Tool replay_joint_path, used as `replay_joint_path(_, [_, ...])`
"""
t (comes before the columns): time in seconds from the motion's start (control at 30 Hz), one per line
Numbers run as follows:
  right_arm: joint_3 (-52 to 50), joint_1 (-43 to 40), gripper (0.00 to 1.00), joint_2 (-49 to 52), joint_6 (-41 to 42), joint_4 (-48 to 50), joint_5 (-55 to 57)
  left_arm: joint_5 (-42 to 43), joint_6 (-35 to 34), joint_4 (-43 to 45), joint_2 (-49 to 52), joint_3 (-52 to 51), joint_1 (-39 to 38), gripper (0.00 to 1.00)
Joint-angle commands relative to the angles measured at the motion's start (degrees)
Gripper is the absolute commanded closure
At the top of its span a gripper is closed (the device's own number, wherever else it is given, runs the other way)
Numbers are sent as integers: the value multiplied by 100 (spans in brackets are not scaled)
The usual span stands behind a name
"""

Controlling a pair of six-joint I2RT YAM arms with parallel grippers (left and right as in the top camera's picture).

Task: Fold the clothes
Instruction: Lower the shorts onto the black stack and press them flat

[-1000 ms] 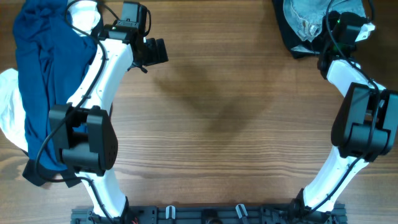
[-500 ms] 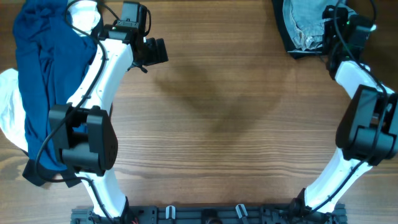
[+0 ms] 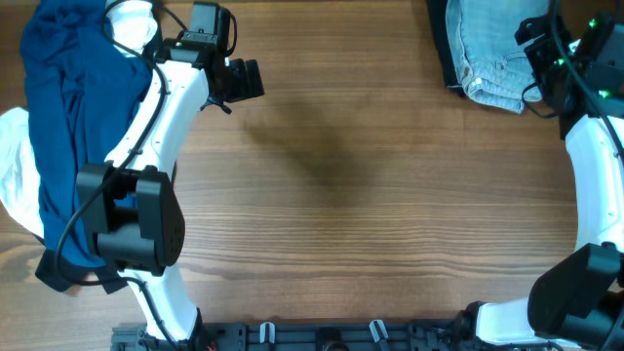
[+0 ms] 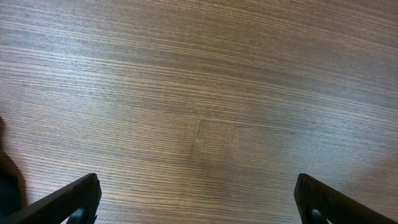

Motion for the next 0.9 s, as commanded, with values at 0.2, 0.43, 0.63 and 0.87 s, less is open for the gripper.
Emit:
replay_joint_path(0.2, [35,44,0,468,-2844,1663,-107,35,90,37,-142,94,31,0])
replay_joint_path(0.43, [35,44,0,1875,-3491,3434,-376,33,90,101,-142,94,31,0])
replay_joint_path(0.63, [35,103,0,3067,-4039,3950,-354,35,87,146,-142,94,31,0])
replay_joint_path(0.87, [35,170,0,4273,-4332,3950,-168,35,85,188,-142,94,31,0])
